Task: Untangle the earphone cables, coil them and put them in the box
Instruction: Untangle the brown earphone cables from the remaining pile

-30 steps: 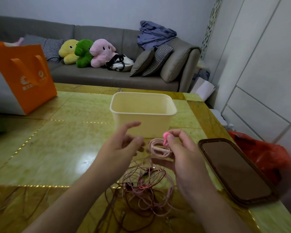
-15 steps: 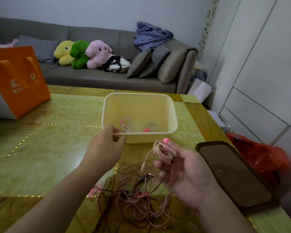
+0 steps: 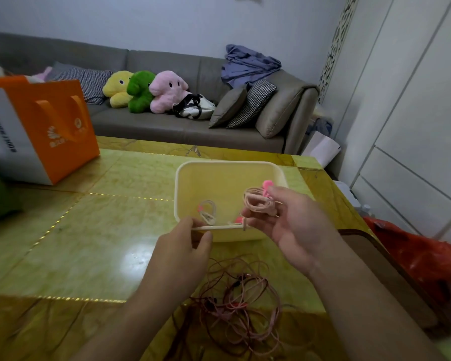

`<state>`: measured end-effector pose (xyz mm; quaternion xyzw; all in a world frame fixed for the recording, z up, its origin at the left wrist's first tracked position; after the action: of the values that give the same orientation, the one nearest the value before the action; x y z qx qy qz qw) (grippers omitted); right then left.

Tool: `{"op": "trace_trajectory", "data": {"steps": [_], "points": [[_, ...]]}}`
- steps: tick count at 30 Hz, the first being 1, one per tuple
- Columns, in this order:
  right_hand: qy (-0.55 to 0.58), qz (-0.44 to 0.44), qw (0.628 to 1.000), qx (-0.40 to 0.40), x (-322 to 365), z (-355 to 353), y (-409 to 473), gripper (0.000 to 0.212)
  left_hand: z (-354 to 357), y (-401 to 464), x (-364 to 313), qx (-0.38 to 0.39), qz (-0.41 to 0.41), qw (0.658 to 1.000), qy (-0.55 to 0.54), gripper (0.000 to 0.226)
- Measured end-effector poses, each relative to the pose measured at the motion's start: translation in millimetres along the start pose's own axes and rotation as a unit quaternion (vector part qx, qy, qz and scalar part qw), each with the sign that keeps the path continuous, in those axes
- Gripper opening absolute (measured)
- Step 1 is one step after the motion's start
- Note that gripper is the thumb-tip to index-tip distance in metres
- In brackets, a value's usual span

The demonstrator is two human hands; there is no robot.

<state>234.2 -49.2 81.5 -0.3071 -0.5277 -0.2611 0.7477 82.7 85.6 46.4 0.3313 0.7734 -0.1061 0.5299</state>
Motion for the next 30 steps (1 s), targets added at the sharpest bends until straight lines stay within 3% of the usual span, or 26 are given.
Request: {"op": "trace_trajectory", "data": {"steps": [7, 14, 21, 23, 25, 28, 30], "points": [[-0.166, 0.055, 0.984, -0.032, -10, 12, 35, 0.006, 0, 6, 1, 0.006, 0.011, 1.0, -0.016, 0.009], [-0.16, -0.079, 0.979, -0.098, 5, -25, 6, 0.02, 4, 15, -1, 0.035, 0.014, 0.999, -0.036, 0.029], [-0.286, -0.067, 0.951, -0.095, -33, -56, -25, 0.03, 8, 16, 7, 0.078, 0.023, 0.994, -0.078, 0.077], [-0.357, -0.068, 0.925, -0.106, -39, -65, -27, 0.041, 6, 12, 7, 0.076, 0.033, 0.992, -0.092, 0.076], [-0.458, -0.089, 0.881, -0.081, -36, -60, -29, 0.051, 0, 9, 4, 0.06, 0.047, 0.994, -0.073, 0.054], [-0.651, -0.083, 0.754, 0.028, -49, -34, -36, 0.051, 5, 0, -1, 0.071, 0.057, 0.995, -0.025, 0.024], [-0.713, -0.102, 0.692, 0.046, -56, -24, -37, 0.031, 17, -10, -3, 0.109, 0.059, 0.992, -0.004, 0.019]]}}
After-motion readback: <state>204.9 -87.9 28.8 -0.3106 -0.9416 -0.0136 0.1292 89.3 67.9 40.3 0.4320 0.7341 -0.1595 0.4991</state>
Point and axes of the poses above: each hand's wrist, its own y-axis towards the middle knuckle, its own z-axis out of the palm, x = y × z, the point moved 10 cm from there along y, towards the middle knuckle, and after that the axes turned 9 degrees about -y, right-handed, at the moved point
